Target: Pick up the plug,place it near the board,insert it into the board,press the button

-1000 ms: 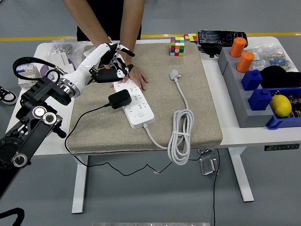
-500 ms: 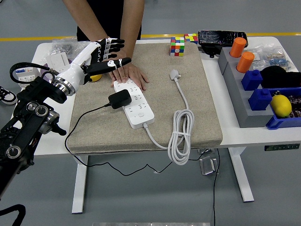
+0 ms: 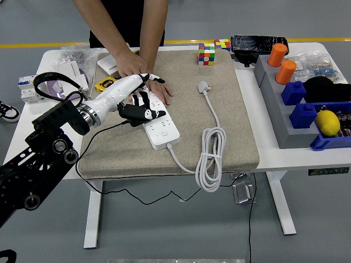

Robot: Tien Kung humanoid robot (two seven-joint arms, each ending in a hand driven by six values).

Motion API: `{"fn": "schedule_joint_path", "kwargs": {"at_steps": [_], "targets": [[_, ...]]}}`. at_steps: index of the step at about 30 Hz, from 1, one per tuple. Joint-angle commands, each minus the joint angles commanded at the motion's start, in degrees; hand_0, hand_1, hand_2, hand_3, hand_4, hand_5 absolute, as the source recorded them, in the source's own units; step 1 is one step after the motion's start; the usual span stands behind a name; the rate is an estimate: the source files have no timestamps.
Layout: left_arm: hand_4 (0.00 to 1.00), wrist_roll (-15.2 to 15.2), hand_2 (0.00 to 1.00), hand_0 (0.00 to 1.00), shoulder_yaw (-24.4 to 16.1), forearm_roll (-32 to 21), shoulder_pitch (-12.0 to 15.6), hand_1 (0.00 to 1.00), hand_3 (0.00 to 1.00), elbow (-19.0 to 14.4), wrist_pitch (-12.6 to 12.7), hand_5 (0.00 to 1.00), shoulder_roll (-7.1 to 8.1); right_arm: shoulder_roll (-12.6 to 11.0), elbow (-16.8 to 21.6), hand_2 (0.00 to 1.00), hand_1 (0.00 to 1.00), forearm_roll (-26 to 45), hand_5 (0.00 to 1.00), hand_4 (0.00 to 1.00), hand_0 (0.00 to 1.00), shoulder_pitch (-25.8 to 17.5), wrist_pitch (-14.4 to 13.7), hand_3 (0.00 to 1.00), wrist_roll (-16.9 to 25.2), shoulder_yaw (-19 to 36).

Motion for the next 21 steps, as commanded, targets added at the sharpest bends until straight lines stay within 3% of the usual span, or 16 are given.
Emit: {"fn": "schedule_joint_path", "kwargs": {"at_steps": [2, 3, 9, 21], "targets": [[0.569, -0.01, 0.174, 0.205, 2.34, 1.75, -0.46, 0.101, 0.785, 0.61, -0.52, 0.002, 0.56, -0.07, -0.02, 0.773, 0.808, 0.0, 0.998, 0.998, 0.888, 0.12, -0.01, 0.807, 0.03, 0.09], [0.649, -0.03, 0.146, 0.177, 3.32, 2.59, -0.65, 0.059, 0.788, 0.9, -0.7, 0.002, 0.7, -0.05, -0.01, 0.773, 0.808, -0.04, 0.998, 0.998, 0.887, 0.16, 0.0, 0.807, 0.03, 0.17], [0.661, -0.44, 0.138, 0.167, 6.57, 6.21, -1.28, 0.043, 0.796, 3.52, 0.18, 0.002, 0.37, 0.13, 0.04, 0.773, 0.808, -0.14, 0.998, 0.998, 0.887, 0.2, 0.05, 0.807, -0.01, 0.05], [0.666, -1.04, 0.137, 0.145, 8.5, 10.66, -1.46, 0.027, 0.78, 9.16, 1.26, 0.002, -0.98, -0.03, 0.01, 0.773, 0.807, 0.0, 0.998, 0.998, 0.887, 0.07, 0.04, 0.807, -0.02, -0.31]]}}
